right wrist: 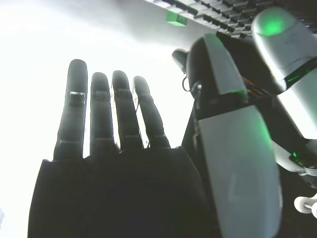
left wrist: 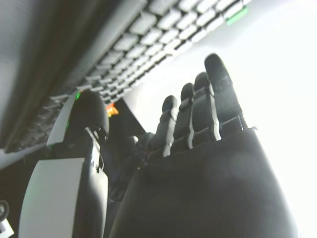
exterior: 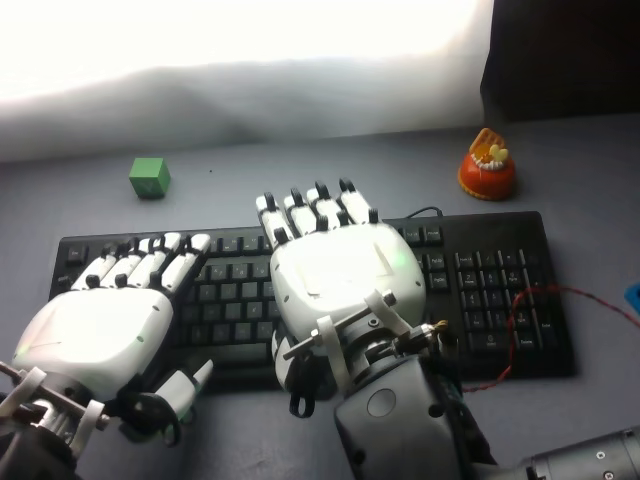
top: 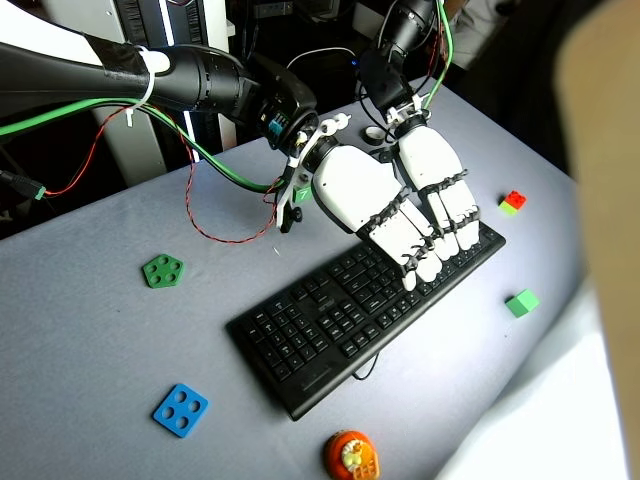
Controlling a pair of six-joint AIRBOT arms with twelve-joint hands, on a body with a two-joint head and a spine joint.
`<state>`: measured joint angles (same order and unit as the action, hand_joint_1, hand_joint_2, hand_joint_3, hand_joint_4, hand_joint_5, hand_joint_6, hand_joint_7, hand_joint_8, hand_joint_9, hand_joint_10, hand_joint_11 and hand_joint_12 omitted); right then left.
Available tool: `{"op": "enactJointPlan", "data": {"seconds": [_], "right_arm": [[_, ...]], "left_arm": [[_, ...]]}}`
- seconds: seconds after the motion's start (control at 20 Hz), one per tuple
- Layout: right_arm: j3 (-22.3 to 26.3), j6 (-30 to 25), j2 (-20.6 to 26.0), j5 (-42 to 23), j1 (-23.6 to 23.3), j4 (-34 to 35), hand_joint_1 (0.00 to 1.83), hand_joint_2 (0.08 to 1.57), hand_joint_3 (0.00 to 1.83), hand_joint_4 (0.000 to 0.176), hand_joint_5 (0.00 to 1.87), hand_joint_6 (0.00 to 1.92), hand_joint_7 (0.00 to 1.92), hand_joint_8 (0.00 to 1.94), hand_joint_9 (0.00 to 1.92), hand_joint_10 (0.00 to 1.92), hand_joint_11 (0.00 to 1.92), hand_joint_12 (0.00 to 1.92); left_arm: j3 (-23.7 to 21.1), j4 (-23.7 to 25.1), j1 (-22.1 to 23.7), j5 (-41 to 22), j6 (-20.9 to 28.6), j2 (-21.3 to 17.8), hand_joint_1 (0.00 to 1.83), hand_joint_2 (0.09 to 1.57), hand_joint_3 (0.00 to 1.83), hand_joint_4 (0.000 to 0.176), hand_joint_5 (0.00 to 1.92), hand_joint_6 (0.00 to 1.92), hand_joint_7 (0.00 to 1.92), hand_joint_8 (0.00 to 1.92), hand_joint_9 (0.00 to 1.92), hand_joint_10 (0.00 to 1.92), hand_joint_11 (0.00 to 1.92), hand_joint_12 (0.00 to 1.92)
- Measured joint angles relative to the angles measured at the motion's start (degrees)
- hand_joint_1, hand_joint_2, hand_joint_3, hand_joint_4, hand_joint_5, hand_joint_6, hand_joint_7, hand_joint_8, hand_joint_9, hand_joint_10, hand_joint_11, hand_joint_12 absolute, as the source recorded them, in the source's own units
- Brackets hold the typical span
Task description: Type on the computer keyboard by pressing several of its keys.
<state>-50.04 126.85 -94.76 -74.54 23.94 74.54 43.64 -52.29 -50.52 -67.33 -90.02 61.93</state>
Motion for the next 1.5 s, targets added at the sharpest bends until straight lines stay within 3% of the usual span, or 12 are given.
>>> {"op": "enactJointPlan", "data": {"seconds": [0.1,0.45,0.6,0.65,0.8,0.95,1.05,1.2,1.3,1.4,1.45,1.5], "right_arm": [[-0.02,-0.04,-0.57,-0.2,0.0,0.48,0.97,1.22,0.01,0.0,0.08,0.03,0.14,0.0,0.09,0.08,0.0,0.57],[-3.34,-1.6,-5.4,0.48,3.39,0.85,1.01,1.18,0.0,0.0,0.38,0.14,0.39,0.04,0.3,0.15,0.0,1.21],[-5.55,-2.67,-6.99,0.37,4.48,-0.79,1.02,1.18,0.0,0.0,0.32,0.32,0.46,0.04,0.17,0.69,0.0,1.4],[-5.92,-2.97,-7.3,0.17,4.57,-1.14,1.03,1.18,0.0,0.0,0.29,0.38,0.47,0.04,0.13,0.83,0.0,1.44],[-8.07,-4.48,-8.26,0.39,4.37,-2.21,1.06,1.17,0.0,0.0,0.24,0.54,0.5,0.07,0.12,1.0,0.0,1.49],[-9.2,-5.81,-8.44,1.33,3.72,-2.03,1.04,1.19,0.0,0.0,0.2,0.56,0.44,0.06,0.06,1.02,0.0,1.5],[-9.4,-5.99,-8.48,1.79,3.67,-2.08,0.95,1.23,0.01,0.0,0.2,0.58,0.37,0.03,0.01,0.87,0.0,1.39],[-9.4,-6.08,-8.48,2.56,3.69,-1.27,0.91,1.24,0.01,0.0,0.39,0.61,0.37,0.01,0.02,0.61,0.0,1.22],[-9.53,-6.19,-8.48,2.64,3.67,-1.7,0.93,1.25,0.0,0.0,0.25,0.51,0.43,0.01,0.12,0.53,0.0,1.04],[-9.53,-6.21,-8.46,2.78,3.69,-1.7,0.85,1.27,0.0,0.0,0.25,0.36,0.43,0.0,0.13,0.54,0.0,1.13],[-9.53,-6.19,-8.48,2.82,3.69,-1.7,0.84,1.27,0.0,0.0,0.33,0.34,0.4,0.0,0.08,0.57,0.0,1.14],[-9.53,-6.19,-8.46,2.84,3.69,-1.68,0.84,1.27,0.0,0.0,0.48,0.39,0.4,0.0,0.05,0.59,0.0,1.2]], "left_arm": [[0.37,0.98,-0.79,0.63,0.11,-0.55,0.88,1.31,0.0,0.028,0.0,0.0,0.0,0.0,0.04,0.02,0.0,0.52],[2.27,2.93,-3.82,1.01,2.71,-1.66,0.97,1.28,0.0,0.029,0.14,0.03,0.14,0.02,0.14,0.04,0.0,0.96],[2.78,3.23,-3.93,1.29,3.13,-2.25,1.01,1.25,0.0,0.02,0.24,0.05,0.25,0.04,0.22,0.08,0.0,1.2],[2.78,3.26,-3.93,1.36,3.1,-2.29,0.98,1.27,0.0,0.03,0.22,0.04,0.22,0.02,0.22,0.08,0.0,1.22],[2.8,3.23,-3.93,1.73,3.08,-2.38,1.01,1.26,0.0,0.023,0.26,0.04,0.3,0.04,0.26,0.12,0.0,1.3],[2.8,3.26,-3.96,1.95,3.1,-2.54,1.0,1.26,0.0,0.025,0.28,0.01,0.31,0.01,0.18,0.32,0.0,1.32],[2.8,3.26,-3.96,1.97,3.13,-2.54,0.98,1.25,0.0,0.006,0.35,0.03,0.29,0.0,0.11,0.42,0.0,1.23],[2.84,3.3,-3.96,1.95,3.13,-2.54,0.95,1.27,0.0,0.0,0.55,0.05,0.36,0.01,0.16,0.26,0.0,1.02],[2.86,3.41,-3.96,1.66,3.15,-2.54,0.9,1.31,0.0,0.0,0.33,0.0,0.38,0.0,0.22,0.19,0.0,0.97],[3.08,3.26,-3.96,1.79,3.04,-2.54,0.87,1.32,0.0,0.007,0.18,0.0,0.41,0.0,0.29,0.14,0.0,1.01],[3.08,3.23,-3.96,1.92,2.89,-2.54,0.85,1.32,0.0,0.012,0.19,0.01,0.37,0.0,0.27,0.12,0.0,1.0],[3.08,3.23,-3.93,1.92,2.89,-2.54,0.86,1.33,0.0,0.0,0.36,0.04,0.35,0.0,0.26,0.09,0.0,0.97]]}}
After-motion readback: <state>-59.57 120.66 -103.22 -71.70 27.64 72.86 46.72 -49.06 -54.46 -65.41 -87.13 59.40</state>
